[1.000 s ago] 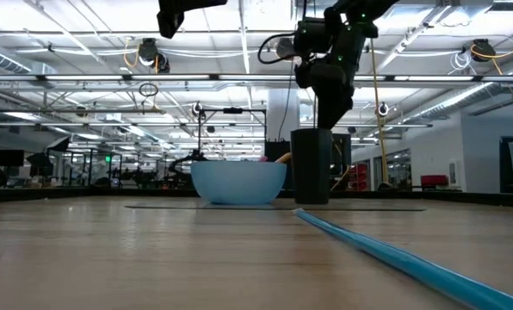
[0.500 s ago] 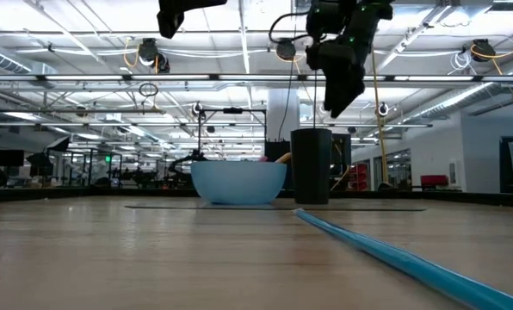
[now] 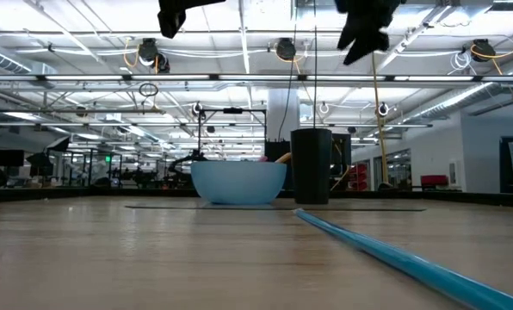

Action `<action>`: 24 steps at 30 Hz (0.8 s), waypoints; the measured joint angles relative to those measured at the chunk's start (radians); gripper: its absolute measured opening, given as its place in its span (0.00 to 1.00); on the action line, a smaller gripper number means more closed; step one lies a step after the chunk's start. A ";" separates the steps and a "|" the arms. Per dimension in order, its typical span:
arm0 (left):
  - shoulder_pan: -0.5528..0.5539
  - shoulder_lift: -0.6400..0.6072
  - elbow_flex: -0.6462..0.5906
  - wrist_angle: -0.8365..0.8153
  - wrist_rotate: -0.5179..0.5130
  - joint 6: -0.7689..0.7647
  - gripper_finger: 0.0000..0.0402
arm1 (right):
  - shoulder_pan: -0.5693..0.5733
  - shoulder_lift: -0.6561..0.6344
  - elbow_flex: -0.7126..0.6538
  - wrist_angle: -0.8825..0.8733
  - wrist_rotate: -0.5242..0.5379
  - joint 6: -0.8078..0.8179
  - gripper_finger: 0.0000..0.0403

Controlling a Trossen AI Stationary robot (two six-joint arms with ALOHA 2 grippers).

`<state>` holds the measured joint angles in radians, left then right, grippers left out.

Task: Pick & Place Utensil
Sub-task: Put the blue straw into the black cup

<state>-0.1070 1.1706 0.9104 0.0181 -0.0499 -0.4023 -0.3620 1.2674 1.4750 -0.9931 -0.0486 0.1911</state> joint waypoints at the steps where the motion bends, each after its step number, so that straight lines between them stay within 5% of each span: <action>1: 0.000 0.000 0.000 0.000 0.030 -0.002 0.38 | 0.019 -0.020 0.000 0.000 -0.001 0.008 0.64; 9: -0.035 0.060 -0.002 -0.021 0.215 -0.027 0.38 | 0.220 -0.171 -0.093 0.035 -0.005 0.082 0.64; 24: -0.052 0.402 0.023 0.060 0.402 0.001 0.38 | 0.484 -0.397 -0.677 0.581 -0.005 0.463 0.64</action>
<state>-0.1589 1.5725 0.9331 0.0777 0.3520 -0.4011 0.1223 0.8701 0.7982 -0.4126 -0.0532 0.6544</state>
